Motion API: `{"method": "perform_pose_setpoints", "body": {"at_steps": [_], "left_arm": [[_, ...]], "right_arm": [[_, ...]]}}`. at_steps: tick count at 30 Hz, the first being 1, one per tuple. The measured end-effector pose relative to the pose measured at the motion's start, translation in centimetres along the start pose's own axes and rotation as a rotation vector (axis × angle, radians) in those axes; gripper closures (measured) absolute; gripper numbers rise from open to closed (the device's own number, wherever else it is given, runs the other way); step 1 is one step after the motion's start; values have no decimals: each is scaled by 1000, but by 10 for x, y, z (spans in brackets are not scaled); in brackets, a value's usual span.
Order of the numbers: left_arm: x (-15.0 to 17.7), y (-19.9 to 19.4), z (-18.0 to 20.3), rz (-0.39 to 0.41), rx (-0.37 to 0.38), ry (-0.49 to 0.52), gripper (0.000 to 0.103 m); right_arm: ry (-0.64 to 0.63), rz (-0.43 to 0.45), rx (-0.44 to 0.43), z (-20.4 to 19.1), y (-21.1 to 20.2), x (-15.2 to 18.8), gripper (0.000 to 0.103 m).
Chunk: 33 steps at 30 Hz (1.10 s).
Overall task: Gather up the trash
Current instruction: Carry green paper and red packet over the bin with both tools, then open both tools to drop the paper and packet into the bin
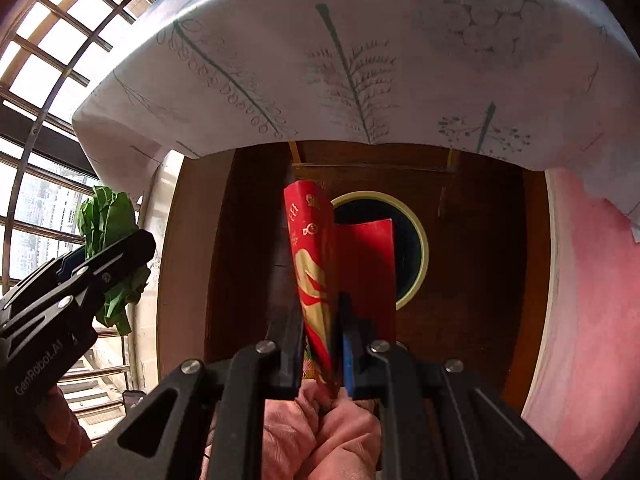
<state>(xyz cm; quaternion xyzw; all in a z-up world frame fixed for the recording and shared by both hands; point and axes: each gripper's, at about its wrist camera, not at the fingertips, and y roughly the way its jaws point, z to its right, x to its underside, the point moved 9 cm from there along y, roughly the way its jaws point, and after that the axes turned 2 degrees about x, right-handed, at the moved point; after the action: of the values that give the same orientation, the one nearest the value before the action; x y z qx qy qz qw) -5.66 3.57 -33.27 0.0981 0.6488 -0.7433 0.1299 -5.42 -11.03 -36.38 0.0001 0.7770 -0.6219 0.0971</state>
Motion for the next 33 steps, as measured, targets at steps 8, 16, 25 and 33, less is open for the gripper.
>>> {"method": "perform_pose_setpoints", "body": {"at_steps": [8, 16, 25, 33], "left_arm": [[15, 64, -4, -42, -25, 46, 65], [25, 119, 7, -80, -6, 87, 65], [19, 167, 24, -79, 26, 156, 56], [9, 185, 23, -77, -1, 162, 22]], "right_arm": [[65, -43, -8, 11, 70, 12, 88], [157, -42, -25, 34, 114, 15, 88], [224, -20, -41, 66, 155, 7, 86], [251, 12, -59, 76, 172, 3, 60]]}}
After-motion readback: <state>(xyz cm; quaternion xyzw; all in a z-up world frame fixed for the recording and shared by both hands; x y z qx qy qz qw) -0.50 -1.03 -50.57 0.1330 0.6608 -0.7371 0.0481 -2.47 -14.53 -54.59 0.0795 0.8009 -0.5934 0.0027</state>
